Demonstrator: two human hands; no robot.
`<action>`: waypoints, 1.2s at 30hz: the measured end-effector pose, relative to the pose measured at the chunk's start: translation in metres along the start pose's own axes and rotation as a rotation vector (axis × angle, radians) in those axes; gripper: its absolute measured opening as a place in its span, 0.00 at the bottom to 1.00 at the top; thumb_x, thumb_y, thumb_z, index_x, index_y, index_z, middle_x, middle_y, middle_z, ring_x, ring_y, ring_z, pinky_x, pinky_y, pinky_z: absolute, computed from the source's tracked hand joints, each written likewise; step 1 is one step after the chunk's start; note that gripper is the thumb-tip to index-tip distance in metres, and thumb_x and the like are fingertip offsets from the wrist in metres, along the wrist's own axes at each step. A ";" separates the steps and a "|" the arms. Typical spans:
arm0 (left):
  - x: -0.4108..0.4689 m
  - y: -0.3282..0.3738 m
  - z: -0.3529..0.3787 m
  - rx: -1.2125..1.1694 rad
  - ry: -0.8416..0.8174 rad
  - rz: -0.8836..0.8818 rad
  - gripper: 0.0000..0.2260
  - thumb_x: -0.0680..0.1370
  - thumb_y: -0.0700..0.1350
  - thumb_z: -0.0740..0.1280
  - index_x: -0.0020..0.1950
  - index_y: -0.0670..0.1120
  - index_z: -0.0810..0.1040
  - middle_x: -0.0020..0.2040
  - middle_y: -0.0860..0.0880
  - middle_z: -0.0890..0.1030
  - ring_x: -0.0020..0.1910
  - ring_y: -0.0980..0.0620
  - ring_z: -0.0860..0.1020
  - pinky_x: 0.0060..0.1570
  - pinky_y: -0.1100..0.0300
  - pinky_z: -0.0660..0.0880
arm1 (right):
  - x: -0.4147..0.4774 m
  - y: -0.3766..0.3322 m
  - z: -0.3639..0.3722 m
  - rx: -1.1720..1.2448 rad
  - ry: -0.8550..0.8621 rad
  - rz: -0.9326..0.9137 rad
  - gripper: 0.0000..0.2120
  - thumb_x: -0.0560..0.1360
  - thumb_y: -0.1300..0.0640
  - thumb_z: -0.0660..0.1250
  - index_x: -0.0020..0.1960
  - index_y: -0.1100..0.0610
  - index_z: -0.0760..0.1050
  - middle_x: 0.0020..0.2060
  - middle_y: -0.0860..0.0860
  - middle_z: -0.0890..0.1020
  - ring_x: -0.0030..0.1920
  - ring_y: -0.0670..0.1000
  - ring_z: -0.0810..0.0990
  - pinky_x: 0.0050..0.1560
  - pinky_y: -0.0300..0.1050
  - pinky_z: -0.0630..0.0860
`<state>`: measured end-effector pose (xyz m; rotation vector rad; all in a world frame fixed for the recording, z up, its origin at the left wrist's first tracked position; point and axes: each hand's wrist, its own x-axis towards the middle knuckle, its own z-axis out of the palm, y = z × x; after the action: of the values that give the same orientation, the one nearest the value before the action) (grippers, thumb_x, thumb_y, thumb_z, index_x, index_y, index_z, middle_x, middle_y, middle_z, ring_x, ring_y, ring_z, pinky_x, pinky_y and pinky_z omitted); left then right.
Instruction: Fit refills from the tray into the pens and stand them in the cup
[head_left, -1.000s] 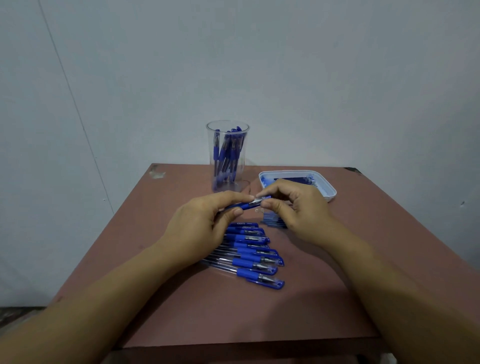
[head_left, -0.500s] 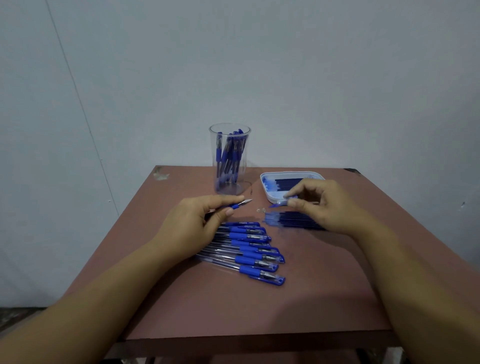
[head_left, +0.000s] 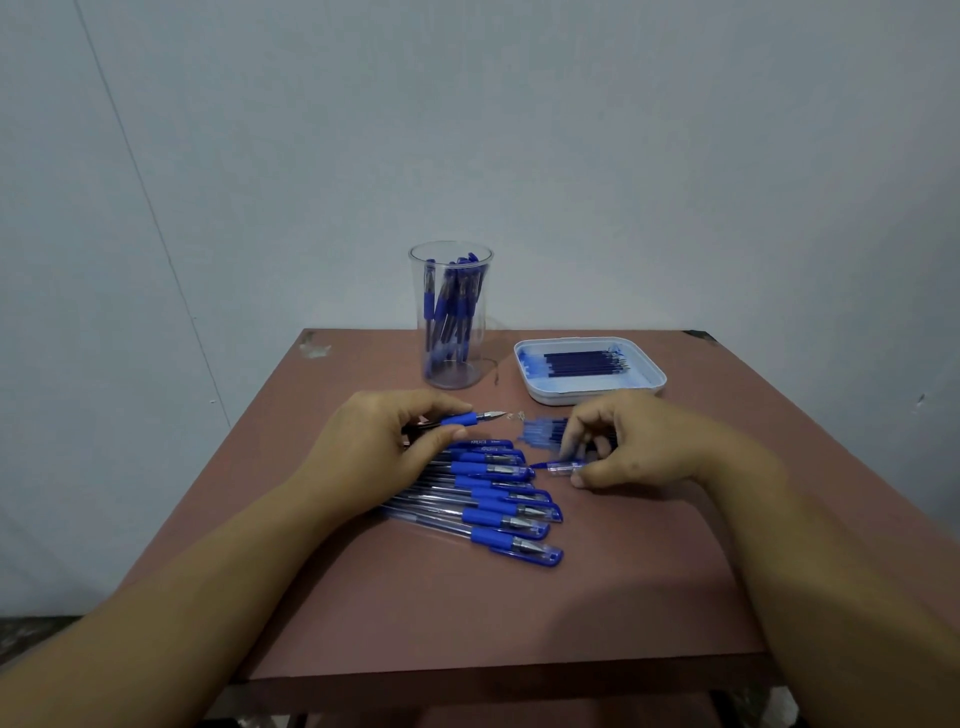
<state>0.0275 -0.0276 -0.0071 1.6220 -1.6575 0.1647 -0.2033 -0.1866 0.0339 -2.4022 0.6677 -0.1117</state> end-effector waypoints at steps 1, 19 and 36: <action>0.000 0.000 0.001 0.001 -0.002 0.002 0.10 0.75 0.53 0.71 0.56 0.58 0.83 0.42 0.66 0.81 0.42 0.63 0.81 0.42 0.67 0.76 | -0.001 0.000 0.000 -0.004 -0.006 0.005 0.09 0.68 0.60 0.78 0.45 0.50 0.81 0.29 0.36 0.78 0.30 0.39 0.72 0.32 0.32 0.68; 0.002 0.003 0.006 0.001 0.047 0.103 0.14 0.76 0.58 0.66 0.57 0.55 0.83 0.47 0.61 0.84 0.44 0.67 0.79 0.44 0.68 0.77 | 0.020 -0.016 0.036 0.092 0.408 -0.342 0.02 0.75 0.51 0.71 0.45 0.47 0.82 0.38 0.41 0.81 0.37 0.42 0.76 0.37 0.33 0.70; 0.002 0.003 0.007 -0.010 0.057 0.119 0.15 0.76 0.58 0.67 0.57 0.54 0.83 0.48 0.59 0.85 0.43 0.64 0.81 0.43 0.60 0.80 | 0.016 -0.022 0.039 0.132 0.394 -0.385 0.07 0.73 0.55 0.74 0.49 0.49 0.79 0.34 0.37 0.77 0.33 0.42 0.73 0.35 0.31 0.69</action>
<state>0.0226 -0.0327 -0.0091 1.4981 -1.7089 0.2605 -0.1703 -0.1579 0.0151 -2.3701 0.3413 -0.7808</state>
